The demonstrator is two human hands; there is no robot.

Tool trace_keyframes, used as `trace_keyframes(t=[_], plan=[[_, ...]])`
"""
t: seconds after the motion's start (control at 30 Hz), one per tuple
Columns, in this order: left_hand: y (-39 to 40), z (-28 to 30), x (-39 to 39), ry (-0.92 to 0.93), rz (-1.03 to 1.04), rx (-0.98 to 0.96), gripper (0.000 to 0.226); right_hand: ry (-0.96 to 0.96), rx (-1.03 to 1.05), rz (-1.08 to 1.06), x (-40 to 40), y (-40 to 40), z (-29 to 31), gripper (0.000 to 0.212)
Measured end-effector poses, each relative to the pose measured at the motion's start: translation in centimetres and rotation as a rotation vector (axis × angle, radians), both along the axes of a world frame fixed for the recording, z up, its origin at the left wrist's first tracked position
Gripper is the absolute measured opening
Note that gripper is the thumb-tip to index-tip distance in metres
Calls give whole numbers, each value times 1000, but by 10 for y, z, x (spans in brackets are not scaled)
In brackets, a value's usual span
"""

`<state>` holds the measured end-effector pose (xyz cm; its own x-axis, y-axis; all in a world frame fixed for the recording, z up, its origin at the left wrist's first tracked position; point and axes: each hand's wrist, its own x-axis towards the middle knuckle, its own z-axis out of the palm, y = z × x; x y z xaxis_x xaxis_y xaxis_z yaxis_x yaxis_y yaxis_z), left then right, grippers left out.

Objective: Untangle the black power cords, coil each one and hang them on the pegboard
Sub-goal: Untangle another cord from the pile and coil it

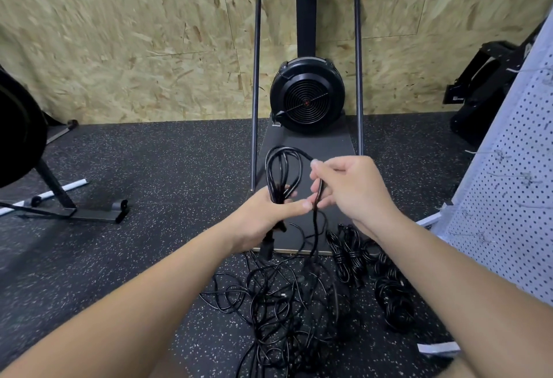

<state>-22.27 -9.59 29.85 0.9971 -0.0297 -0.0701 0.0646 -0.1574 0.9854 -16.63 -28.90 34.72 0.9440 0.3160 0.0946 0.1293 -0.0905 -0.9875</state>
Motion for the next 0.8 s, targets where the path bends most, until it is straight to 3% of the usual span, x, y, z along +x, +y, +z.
trace_keyframes(t=[0.1,0.2,0.3,0.37,0.4,0.53,0.6,0.73,0.8], plan=[[-14,0,-5,-39,-113,20,31,74,109,-24,-3,5,5,32],[-31,1,-11,-76,-36,38,14,73,77,-20,-5,6,5,30],[-33,3,-12,-56,11,77,14,-231,-283,-140,-2,1,-4,33],[-30,0,-11,-32,49,119,14,-450,-508,-281,1,-1,-6,17],[-29,-1,-10,-23,51,137,15,-449,-519,-279,3,-1,-5,11],[-31,-6,-10,-19,-15,228,22,-109,-382,-21,12,-4,-3,76],[-35,-8,-11,-28,-52,275,21,-90,-422,-11,13,-4,-8,87],[-39,-9,-12,-13,-86,168,15,0,-333,30,28,-13,-16,32],[-38,-7,-14,-27,-90,116,10,103,-233,105,35,-21,-16,24]])
